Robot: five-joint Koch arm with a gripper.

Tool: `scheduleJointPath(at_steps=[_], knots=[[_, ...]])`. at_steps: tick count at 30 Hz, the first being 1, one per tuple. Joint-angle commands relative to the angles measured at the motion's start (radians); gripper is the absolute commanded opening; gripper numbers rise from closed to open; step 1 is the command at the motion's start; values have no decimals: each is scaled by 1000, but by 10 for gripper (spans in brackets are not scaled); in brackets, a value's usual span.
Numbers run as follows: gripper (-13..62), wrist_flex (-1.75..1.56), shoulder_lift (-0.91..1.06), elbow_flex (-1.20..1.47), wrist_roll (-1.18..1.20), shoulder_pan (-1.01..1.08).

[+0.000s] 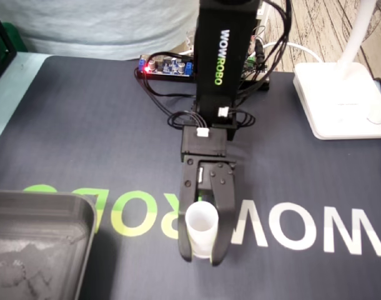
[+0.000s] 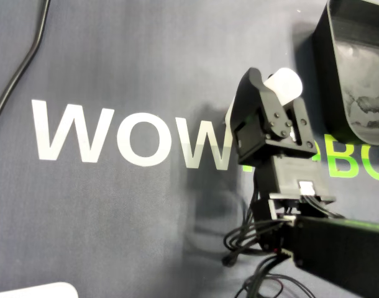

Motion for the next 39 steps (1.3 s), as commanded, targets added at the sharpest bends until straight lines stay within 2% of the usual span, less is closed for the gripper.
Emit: scheduleJointPath(at_steps=[1, 11, 20, 39], knots=[[25, -67, 2, -41, 9, -3], [26, -69, 6, -60, 9, -14], [26, -48, 97, -66, 9, -3], [26, 354, 546, -114, 126, 35]])
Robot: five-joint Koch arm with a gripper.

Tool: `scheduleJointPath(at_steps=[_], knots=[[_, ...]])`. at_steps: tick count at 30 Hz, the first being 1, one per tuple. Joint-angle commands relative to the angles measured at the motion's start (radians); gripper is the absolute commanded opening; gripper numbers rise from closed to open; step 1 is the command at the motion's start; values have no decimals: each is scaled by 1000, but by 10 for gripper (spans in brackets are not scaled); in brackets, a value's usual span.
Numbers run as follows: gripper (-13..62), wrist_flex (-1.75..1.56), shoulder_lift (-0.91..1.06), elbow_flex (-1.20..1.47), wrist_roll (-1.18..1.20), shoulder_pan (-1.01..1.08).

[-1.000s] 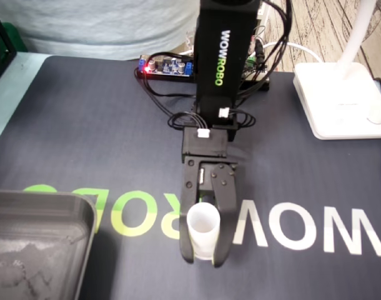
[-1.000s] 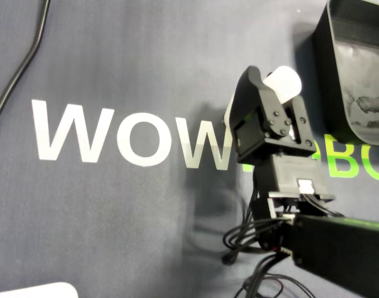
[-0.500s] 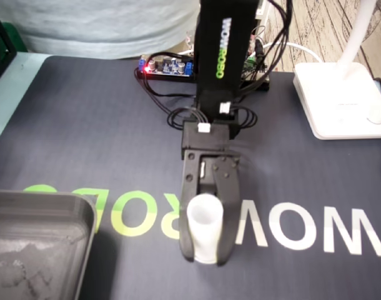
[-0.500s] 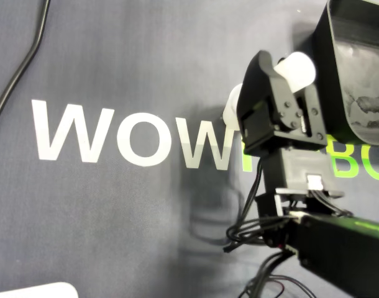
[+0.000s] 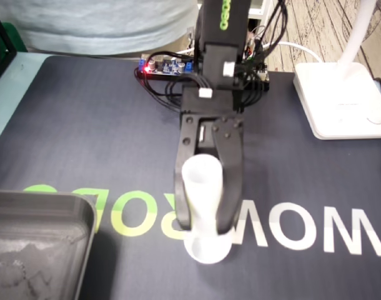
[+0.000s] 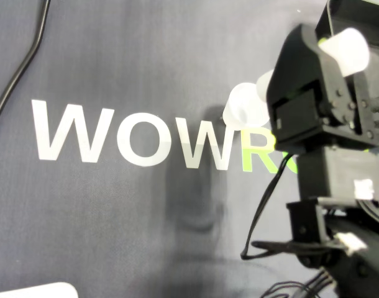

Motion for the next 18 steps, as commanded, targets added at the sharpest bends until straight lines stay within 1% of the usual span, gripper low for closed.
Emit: scheduleJointPath(at_steps=[1, 7, 12, 18], knots=[[26, 18, 54, -83, 34, 12], [26, 181, 107, -216, 127, 84], [26, 276, 104, -368, 221, 149], [26, 382, 87, -480, 345, 216]])
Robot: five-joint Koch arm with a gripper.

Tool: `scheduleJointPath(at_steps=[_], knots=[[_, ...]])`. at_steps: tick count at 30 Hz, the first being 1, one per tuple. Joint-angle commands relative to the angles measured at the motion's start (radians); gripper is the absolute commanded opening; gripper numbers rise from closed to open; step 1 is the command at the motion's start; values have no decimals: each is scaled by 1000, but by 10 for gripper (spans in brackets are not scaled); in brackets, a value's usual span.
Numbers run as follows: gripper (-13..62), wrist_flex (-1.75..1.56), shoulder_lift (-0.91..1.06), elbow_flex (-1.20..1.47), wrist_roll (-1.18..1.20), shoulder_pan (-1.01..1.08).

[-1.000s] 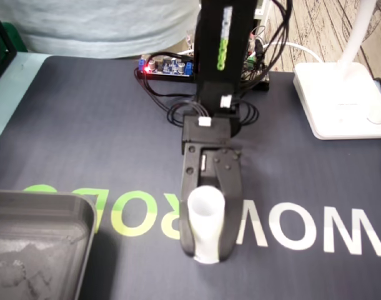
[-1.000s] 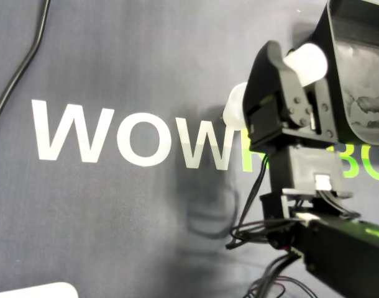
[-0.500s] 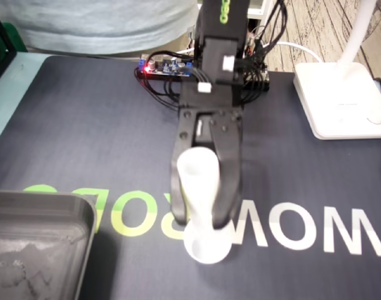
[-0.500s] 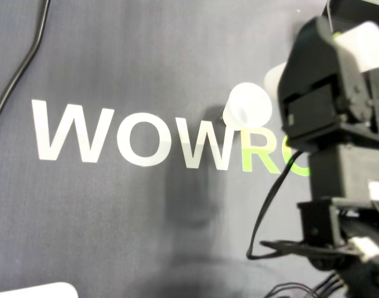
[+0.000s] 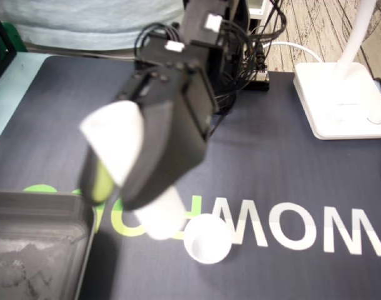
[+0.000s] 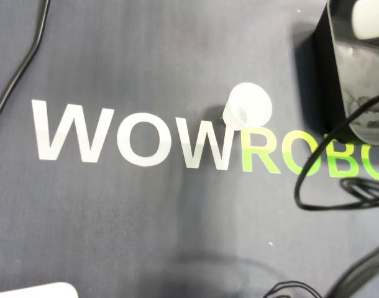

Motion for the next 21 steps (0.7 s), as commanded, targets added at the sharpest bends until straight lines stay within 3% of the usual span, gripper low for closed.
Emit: scheduleJointPath(at_steps=[1, 13, 21], knots=[[26, 8, 6, -91, 67, 15], [26, 178, -321, -525, 486, 284], [26, 316, -549, -776, 1012, 382]])
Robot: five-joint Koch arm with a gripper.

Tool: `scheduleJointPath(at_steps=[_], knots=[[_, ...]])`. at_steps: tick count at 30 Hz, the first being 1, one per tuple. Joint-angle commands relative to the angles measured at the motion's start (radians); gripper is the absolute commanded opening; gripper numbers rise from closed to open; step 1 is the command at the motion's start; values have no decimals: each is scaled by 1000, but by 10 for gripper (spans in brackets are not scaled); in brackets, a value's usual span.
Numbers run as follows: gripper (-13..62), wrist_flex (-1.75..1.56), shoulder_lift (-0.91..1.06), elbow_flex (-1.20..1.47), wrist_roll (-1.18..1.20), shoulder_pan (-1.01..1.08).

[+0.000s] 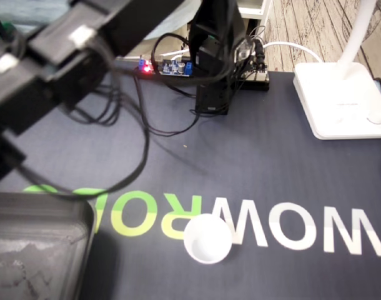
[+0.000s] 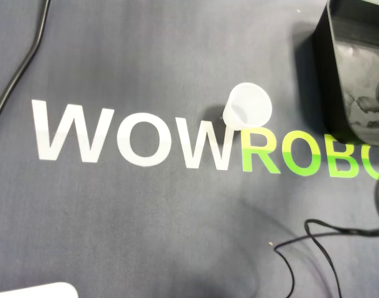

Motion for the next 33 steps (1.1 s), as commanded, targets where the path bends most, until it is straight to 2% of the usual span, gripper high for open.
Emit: scheduleJointPath(at_steps=[1, 20, 33], knots=[[26, -17, -11, -101, 114, 11], [25, -52, -149, -117, 917, -20], [25, -235, -268, -107, 1183, -18]])
